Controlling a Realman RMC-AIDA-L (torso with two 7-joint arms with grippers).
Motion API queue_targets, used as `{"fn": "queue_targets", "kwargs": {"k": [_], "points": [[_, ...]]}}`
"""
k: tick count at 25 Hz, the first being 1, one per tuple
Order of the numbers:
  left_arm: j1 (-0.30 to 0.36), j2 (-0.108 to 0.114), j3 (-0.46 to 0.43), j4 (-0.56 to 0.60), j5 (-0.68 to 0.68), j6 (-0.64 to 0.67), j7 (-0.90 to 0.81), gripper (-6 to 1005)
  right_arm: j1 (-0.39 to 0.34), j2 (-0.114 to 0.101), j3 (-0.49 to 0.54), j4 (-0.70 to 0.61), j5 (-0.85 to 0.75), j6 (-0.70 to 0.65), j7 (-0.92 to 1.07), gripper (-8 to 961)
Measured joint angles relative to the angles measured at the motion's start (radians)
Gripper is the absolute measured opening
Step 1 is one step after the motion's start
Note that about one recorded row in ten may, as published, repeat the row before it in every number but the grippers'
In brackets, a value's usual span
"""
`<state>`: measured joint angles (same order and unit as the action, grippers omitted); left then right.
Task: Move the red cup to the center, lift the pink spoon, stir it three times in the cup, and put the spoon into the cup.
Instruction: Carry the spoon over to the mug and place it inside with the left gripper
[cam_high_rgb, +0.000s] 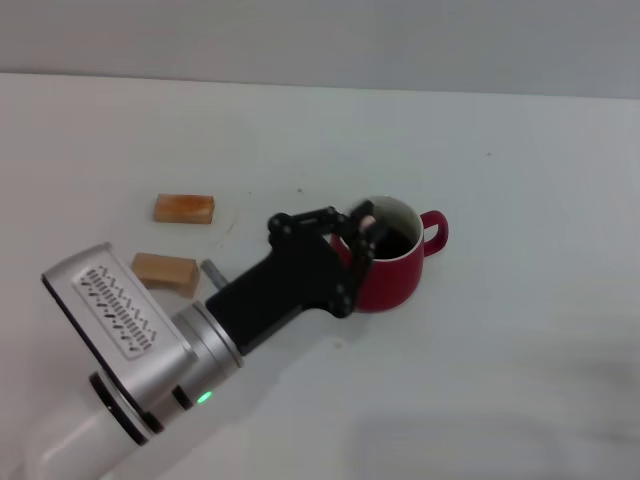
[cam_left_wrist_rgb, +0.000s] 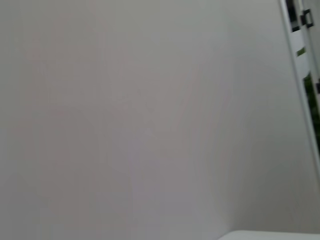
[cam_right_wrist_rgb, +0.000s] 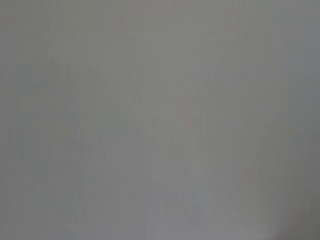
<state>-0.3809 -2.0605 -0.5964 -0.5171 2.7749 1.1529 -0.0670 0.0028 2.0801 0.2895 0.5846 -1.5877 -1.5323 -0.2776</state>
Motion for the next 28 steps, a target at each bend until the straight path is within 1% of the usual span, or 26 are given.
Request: {"fn": "queue_targets", "kwargs": {"k": [6,13,19,23,27,28], "points": [[0.001,0.004,-0.05,0.01,0.0,-0.001,0.005,139,0.001,0.0,-0.003,0.0,0.0,0.0,0.0,-1],[-0.062,-0.002,-0.068,0.036,0.0,-0.015,0.007,139,-0.002,-0.001,-0.003,0.0,0.0,0.0,0.0,-1],[-0.108,-0.008,-0.048,0.029,0.0,-0.035,0.007,139,-0.003,-0.002,-0.003,0.0,0.0,0.0,0.0,-1],[-0.126,-0.011,-0.023,0.022,0.0,-0.036,-0.001,139,-0.002,-0.002,-0.003,0.0,0.0,0.0,0.0,0],[-0.123,-0.011,0.006,0.004,0.0,-0.044,-0.002,139,-0.002,-0.002,-0.003,0.0,0.0,0.0,0.0,0],[-0.104,-0.009,0.017,-0.011,0.0,-0.044,0.003,139,-0.002,-0.002,-0.003,0.0,0.0,0.0,0.0,0]]}}
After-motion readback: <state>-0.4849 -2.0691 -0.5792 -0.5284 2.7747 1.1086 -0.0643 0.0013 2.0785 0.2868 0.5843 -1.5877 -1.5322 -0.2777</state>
